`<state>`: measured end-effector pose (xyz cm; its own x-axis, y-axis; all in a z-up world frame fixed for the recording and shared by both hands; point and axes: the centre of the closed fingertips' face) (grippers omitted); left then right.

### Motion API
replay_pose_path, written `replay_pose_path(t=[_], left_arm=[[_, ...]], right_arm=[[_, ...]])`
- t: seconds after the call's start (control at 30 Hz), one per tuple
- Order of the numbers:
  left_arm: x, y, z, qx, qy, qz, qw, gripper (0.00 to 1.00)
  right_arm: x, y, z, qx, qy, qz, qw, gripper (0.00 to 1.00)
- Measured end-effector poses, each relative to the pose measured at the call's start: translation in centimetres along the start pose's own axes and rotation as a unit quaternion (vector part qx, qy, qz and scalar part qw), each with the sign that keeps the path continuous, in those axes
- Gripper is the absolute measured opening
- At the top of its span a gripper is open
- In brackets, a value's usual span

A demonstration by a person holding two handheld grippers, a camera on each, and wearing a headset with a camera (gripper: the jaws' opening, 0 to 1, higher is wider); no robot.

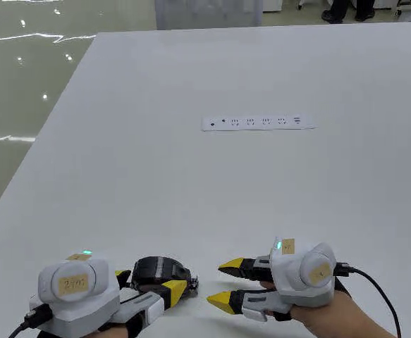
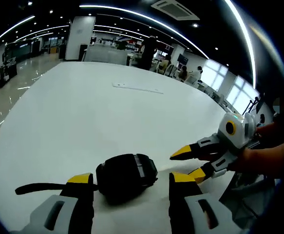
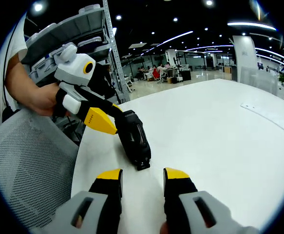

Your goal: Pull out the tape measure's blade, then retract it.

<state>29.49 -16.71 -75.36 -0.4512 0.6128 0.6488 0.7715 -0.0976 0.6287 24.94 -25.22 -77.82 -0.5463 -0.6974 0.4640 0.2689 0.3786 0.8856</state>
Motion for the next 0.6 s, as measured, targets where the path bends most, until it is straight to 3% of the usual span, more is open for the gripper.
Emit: replay_pose_path(t=[0.2,0.43,0.6], left_arm=[[0.9,0.8,0.1,-0.012,-0.012,-0.006,0.9998,0.60],[1.9,0.6,-0.5,-0.025,-0.033,-0.011,0.9991,0.61],[2.8,0.2,0.2,-0.026,-0.036,-0.004,0.9990,0.63]], right_arm=[[1.6,0.4,-0.1,-0.009,-0.014,0.004,0.9999,0.34],[3.3,1.0,-0.1,-0.010,-0.032,0.007,0.9994,0.39],[4.5,1.0,0.2,-0.009,-0.043,0.013,0.9989,0.41]])
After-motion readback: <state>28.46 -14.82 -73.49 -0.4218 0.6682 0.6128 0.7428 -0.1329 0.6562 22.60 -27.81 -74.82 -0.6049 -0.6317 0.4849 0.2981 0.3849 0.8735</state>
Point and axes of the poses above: the centre of the closed fingertips' face, and the gripper's own axes: x roughly backward along the fingers, z roughly to its left, y roughly out of its top, and after that the axes turned 14 degrees about x, right-handed
